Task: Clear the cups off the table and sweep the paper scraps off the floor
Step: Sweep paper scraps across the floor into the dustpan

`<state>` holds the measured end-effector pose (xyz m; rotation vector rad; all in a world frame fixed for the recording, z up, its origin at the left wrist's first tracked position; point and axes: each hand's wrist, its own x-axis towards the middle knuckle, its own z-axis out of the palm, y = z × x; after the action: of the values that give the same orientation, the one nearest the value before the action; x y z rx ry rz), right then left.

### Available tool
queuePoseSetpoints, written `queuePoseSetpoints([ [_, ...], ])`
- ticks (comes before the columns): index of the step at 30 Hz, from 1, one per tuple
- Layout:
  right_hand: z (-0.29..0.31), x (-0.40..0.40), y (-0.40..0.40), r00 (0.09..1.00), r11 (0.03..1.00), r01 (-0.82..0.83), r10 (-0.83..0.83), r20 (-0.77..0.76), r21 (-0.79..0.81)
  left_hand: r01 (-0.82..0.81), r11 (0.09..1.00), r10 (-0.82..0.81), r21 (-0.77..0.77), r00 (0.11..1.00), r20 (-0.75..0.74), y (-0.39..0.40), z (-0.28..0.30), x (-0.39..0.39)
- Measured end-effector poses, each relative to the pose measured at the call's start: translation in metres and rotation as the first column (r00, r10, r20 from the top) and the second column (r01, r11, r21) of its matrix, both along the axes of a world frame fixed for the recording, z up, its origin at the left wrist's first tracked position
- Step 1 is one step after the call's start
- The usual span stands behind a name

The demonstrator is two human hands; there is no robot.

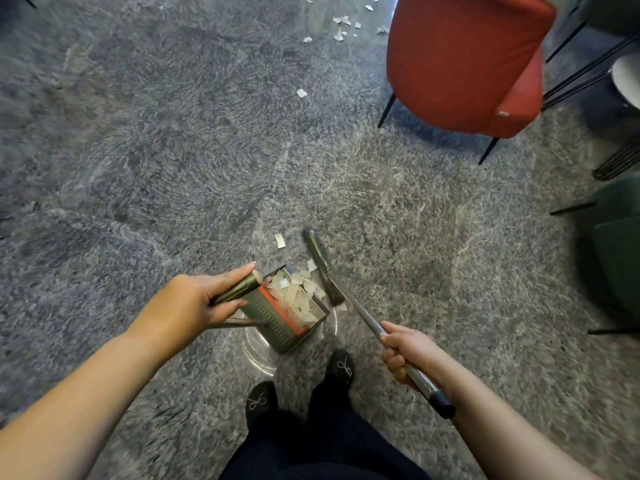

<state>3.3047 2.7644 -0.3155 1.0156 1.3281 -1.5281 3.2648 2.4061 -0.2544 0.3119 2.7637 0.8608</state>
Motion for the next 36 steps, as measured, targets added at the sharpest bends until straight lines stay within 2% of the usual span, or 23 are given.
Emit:
queuePoseSetpoints([
  [5, -0.013, 0.008, 0.000, 0.999, 0.995, 0.048, -0.047, -0.012, 0.082, 0.008, 1.000, -0.008, -0.014, 1.000, 0.020, -0.019, 0.000, 0.007],
  [11, -0.043, -0.001, -0.025, 0.997, 0.993, 0.027, -0.034, 0.062, 0.113, 0.057, 0.995, -0.054, -0.083, 0.998, 0.042, -0.017, -0.004, 0.012],
  [17, -0.043, 0.025, -0.062, 0.983, 0.980, -0.178, 0.174, 0.053, 0.088, 0.070, 0.992, -0.068, -0.102, 0.997, 0.027, -0.017, -0.002, 0.009],
  [23, -0.022, 0.048, -0.079, 0.964, 0.963, -0.261, 0.257, 0.066, 0.065, 0.054, 0.996, -0.052, -0.074, 0.998, 0.032, -0.030, -0.004, 0.021],
  [36, 0.028, 0.070, -0.081, 0.999, 1.000, -0.017, 0.017, 0.037, 0.009, 0.067, 0.997, -0.066, -0.046, 0.998, 0.020, -0.036, -0.004, 0.033],
])
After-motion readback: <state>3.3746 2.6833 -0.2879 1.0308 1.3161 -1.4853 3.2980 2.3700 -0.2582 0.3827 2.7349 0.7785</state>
